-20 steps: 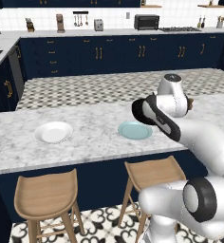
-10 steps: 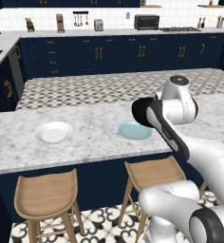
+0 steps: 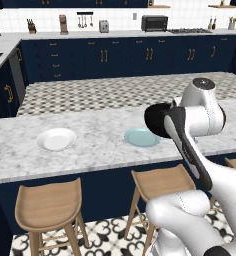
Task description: Pick the chicken drumstick and lemon from their plates and place them in the bowl. Then put the bowl in the fridge.
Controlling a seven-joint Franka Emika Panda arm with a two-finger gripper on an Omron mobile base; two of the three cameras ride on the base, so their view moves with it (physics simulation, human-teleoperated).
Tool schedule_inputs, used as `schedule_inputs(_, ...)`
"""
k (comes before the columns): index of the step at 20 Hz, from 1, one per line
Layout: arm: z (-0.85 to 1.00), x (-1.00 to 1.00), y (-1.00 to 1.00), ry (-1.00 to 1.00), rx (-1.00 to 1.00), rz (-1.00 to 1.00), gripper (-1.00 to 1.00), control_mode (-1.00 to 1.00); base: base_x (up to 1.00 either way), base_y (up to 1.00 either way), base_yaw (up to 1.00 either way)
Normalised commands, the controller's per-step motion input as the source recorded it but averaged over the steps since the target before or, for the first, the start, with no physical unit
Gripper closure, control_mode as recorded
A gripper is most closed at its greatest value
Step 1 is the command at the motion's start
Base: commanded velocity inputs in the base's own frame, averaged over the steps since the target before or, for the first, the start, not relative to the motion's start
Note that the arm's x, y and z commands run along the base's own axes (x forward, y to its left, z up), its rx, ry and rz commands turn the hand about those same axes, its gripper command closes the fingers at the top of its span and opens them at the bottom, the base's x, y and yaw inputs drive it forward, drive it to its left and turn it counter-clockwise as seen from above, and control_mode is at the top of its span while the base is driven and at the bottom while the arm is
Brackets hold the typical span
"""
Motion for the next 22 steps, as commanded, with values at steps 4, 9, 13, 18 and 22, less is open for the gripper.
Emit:
schedule_inputs(4,0.02,-0.24,0.00,0.07,0.00,0.00,1.00,-1.00,0.00,0.00,0.00)
schedule_inputs(9,0.00,-0.48,0.00,0.00,0.00,0.00,1.00,-1.00,0.00,0.00,0.00)
schedule_inputs(13,0.00,-0.07,0.00,0.00,0.00,0.00,1.00,-1.00,0.00,0.00,0.00)
schedule_inputs(18,0.00,-0.03,0.00,0.00,0.00,0.00,1.00,1.00,-0.14,-0.03,0.00)
schedule_inputs(22,0.00,0.00,0.00,0.00,0.00,0.00,1.00,1.00,-0.78,-0.71,-0.03)
